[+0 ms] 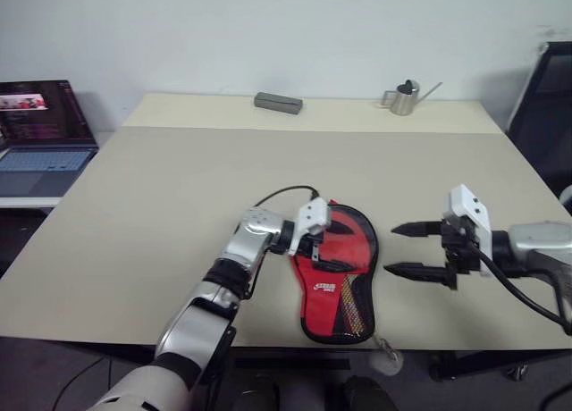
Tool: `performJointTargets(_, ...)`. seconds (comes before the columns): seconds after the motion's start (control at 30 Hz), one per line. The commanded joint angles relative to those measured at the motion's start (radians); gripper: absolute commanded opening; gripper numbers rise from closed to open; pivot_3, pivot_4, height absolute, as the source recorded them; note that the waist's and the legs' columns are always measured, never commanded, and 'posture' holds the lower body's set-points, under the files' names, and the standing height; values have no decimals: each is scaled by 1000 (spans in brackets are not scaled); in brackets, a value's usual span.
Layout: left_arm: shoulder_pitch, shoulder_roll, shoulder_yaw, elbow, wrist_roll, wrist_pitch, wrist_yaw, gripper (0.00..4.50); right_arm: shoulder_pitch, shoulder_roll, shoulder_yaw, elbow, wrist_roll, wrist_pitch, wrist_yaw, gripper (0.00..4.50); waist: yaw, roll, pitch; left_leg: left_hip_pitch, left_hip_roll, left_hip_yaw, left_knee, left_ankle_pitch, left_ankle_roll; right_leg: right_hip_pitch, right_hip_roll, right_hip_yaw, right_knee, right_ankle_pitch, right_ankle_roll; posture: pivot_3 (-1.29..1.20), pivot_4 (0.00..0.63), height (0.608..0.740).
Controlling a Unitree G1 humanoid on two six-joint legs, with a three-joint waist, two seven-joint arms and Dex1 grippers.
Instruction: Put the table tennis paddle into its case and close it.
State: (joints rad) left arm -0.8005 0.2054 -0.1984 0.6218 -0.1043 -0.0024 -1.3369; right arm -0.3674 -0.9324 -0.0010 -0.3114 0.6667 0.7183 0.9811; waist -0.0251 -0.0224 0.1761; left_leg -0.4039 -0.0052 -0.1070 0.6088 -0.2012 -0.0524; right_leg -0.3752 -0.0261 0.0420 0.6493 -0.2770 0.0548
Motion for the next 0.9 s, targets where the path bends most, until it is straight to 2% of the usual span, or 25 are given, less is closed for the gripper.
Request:
performJointTargets(0.03, 66, 58, 72, -263, -115, 171, 32, 4500, -60, 67, 34, 145, -110, -141, 16, 4484, -10, 1, 1, 0, 0, 0, 0, 0, 0, 0, 0, 0, 0, 0, 0, 0, 150, 740)
performJointTargets(0.2, 209, 208, 187, -547, -232, 388, 106, 4500, -140, 185, 31, 338, -188, -289, 26, 4484, -14, 3, 7, 2, 0, 0, 0, 0, 0, 0, 0, 1, 3, 0, -1, 0, 150, 740)
performJointTargets(0.4, 405, 363, 332, -724, -291, 469, 208, 4500, -239, 220, 20, 540, -240, -399, 94, 4484, -17, 5, 12, 4, 1, 1, 1, 1, -1, -1, 0, 2, 10, -1, -3, 0, 150, 740)
performJointTargets(0.63, 532, 339, 414, -880, -300, 487, 435, 4500, -360, 196, -12, 876, -315, -534, 162, 4484, -1, 4, 12, 4, -1, 1, 2, 1, -2, 0, -2, 1, 10, 1, -8, 0, 150, 740)
performJointTargets(0.9, 571, 368, 405, -827, -287, 436, 461, 4500, -431, 171, -10, 1021, -388, -610, 200, 4484, -9, 5, 12, 4, 0, 2, 1, 1, -2, -2, -1, 2, 12, 0, -10, 0, 150, 740)
